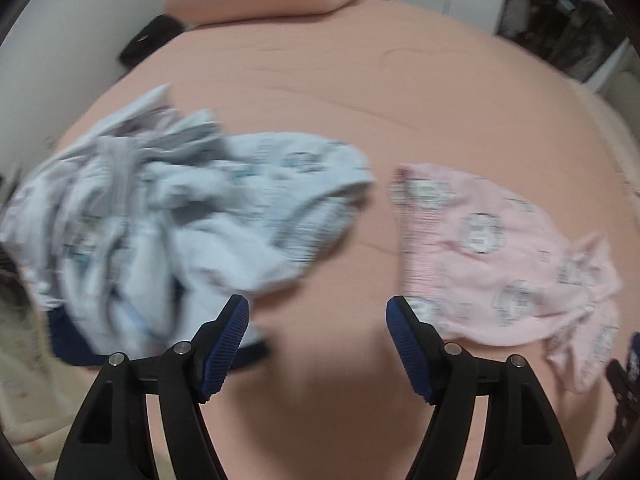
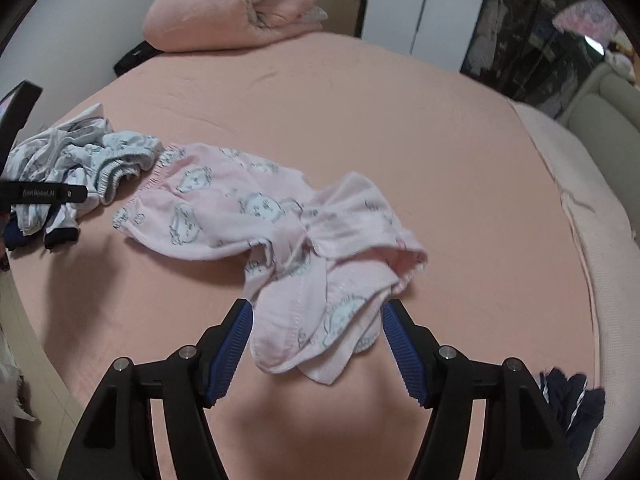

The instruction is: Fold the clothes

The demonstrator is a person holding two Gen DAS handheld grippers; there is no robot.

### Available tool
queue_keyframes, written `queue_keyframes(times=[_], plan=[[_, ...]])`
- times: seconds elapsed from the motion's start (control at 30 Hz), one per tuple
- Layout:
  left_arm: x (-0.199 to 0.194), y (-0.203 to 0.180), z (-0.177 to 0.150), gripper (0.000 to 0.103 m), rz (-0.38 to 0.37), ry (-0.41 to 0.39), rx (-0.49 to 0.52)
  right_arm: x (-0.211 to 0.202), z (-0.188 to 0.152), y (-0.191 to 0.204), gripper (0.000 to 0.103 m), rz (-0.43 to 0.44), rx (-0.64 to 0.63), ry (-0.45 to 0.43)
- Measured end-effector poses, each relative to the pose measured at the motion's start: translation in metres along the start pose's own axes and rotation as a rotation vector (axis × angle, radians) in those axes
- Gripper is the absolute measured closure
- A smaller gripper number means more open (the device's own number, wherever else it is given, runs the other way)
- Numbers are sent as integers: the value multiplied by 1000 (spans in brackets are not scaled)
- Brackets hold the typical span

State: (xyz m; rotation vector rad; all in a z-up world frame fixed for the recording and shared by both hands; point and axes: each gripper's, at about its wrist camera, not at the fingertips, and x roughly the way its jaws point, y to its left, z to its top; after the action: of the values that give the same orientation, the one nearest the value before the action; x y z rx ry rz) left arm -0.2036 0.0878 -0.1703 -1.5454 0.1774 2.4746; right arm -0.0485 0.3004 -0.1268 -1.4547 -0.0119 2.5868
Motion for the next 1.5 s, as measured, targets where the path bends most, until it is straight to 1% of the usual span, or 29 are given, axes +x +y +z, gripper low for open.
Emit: queue_keyframes(times=[0.1, 0.13, 0.2, 0.23, 0.33, 0.37, 0.4, 0.47, 0.53, 0.57, 0.6, 0.63, 0.67, 0.7, 0.8, 0.83, 0.9, 1.0, 1.03, 1.07, 1.13, 1.23, 1.27, 1.3, 1.33, 1.37, 1.4, 1.47, 1.5], plan=[[5, -12, -10, 33, -101, -15, -11, 3, -9, -15, 36, 20, 66, 13], [4, -18, -14, 33, -127, -32, -17, 5, -12, -20, 36, 27, 93, 19], [7, -27, -21, 33, -154, -84, -8, 11, -17, -29, 36, 14, 149, 37], [13, -33, -22, 33, -146, -90, 14, 15, -20, -32, 36, 6, 171, 44], [40, -42, -21, 33, -125, -79, 72, 26, -27, -41, 36, 56, 255, 47], [50, -45, -22, 33, -138, -55, 74, 31, -29, -44, 36, 77, 284, 49], [58, -45, -23, 33, -165, -36, 53, 36, -31, -45, 36, 92, 299, 55], [63, -43, -24, 33, -185, -54, 13, 49, -35, -46, 36, 111, 315, 80], [63, -44, -23, 33, -200, -76, 16, 62, -40, -47, 36, 132, 331, 105], [64, -48, -22, 32, -200, -71, 36, 67, -43, -48, 36, 144, 346, 109], [66, -53, -23, 25, -199, -74, 63, 70, -45, -50, 36, 154, 364, 99], [68, -58, -23, 15, -198, -76, 90, 71, -47, -52, 36, 164, 377, 83], [70, -63, -24, 10, -197, -78, 117, 71, -48, -54, 35, 174, 390, 67], [73, -69, -25, 0, -192, -82, 145, 71, -50, -56, 34, 184, 397, 57], [76, -88, -30, 0, -102, -112, 219, 74, -53, -60, 32, 214, 411, 31], [76, -89, -29, 0, -104, -105, 208, 75, -55, -61, 31, 224, 416, 22], [78, -85, -25, 0, -136, -89, 180, 75, -56, -61, 31, 231, 399, 17], [78, -82, -23, 0, -158, -101, 171, 75, -56, -64, 25, 262, 410, 19], [77, -79, -24, 2, -154, -110, 168, 76, -56, -65, 23, 275, 418, 19], [76, -77, -24, 5, -151, -119, 165, 75, -57, -69, 23, 291, 454, 18], [69, -70, -27, 24, -146, -142, 148, 75, -57, -78, 23, 322, 540, 15], [65, -66, -25, 37, -147, -157, 140, 84, -66, -96, 28, 518, 750, -16], [66, -66, -24, 40, -149, -159, 145, 88, -68, -100, 29, 545, 787, -19], [66, -66, -22, 49, -155, -164, 145, 92, -70, -102, 30, 561, 813, -21], [66, -66, -21, 57, -160, -169, 143, 94, -70, -101, 31, 555, 806, -26], [65, -67, -21, 60, -161, -175, 140, 95, -70, -99, 36, 544, 788, -33], [64, -67, -20, 67, -160, -182, 141, 94, -70, -99, 40, 525, 776, -36], [64, -71, -20, 71, -143, -191, 164, 91, -74, -100, 52, 495, 764, -47], [64, -73, -20, 74, -138, -197, 174, 91, -77, -101, 55, 489, 765, -58]])
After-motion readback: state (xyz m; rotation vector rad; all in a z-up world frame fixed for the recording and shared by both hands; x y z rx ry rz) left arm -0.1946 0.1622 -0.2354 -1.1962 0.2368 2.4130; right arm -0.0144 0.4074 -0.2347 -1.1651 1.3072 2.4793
